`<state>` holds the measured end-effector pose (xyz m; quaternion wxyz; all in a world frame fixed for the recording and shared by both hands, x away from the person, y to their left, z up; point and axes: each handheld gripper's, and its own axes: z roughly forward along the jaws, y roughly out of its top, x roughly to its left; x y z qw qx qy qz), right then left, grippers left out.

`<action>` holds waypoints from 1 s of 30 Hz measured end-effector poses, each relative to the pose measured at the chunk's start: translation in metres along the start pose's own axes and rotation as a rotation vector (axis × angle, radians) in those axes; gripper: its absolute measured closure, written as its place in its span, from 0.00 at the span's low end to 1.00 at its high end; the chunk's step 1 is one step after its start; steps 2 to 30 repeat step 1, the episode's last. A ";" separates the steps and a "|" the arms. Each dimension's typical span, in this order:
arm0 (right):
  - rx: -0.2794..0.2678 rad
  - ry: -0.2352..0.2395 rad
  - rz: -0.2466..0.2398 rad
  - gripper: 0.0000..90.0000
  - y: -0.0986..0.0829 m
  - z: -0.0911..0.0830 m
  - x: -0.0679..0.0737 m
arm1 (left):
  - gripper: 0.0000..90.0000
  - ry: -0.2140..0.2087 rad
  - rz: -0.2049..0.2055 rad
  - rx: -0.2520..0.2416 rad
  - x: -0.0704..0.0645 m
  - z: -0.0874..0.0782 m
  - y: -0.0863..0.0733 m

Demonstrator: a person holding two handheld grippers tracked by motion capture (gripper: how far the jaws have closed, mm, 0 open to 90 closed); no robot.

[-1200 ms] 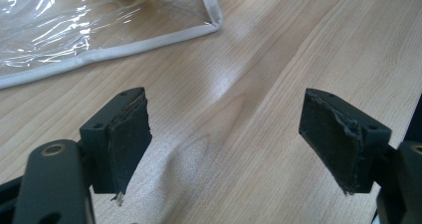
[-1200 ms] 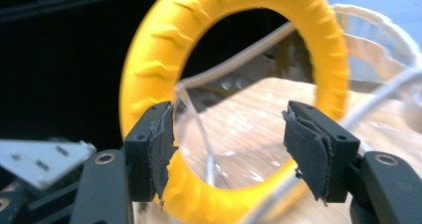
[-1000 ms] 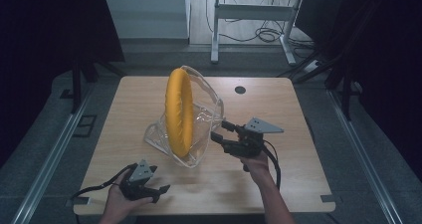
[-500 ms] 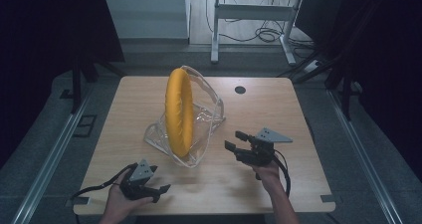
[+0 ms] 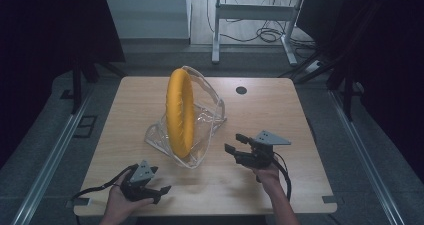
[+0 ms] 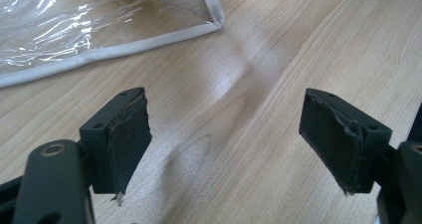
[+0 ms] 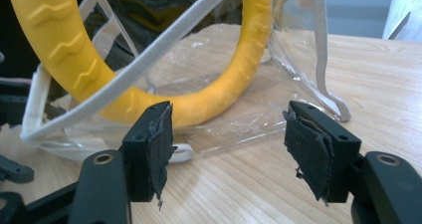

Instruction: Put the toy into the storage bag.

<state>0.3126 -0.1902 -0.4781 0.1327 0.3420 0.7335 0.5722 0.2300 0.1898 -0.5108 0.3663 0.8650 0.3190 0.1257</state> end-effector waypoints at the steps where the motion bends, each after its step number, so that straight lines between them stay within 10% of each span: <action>1: 0.006 -0.003 -0.003 0.39 -0.001 0.000 0.000 | 0.22 0.000 0.000 -0.001 0.000 0.000 0.000; 30: 0.006 -0.003 -0.003 0.39 -0.001 0.000 0.000 | 0.22 0.000 0.000 -0.001 0.000 0.000 0.000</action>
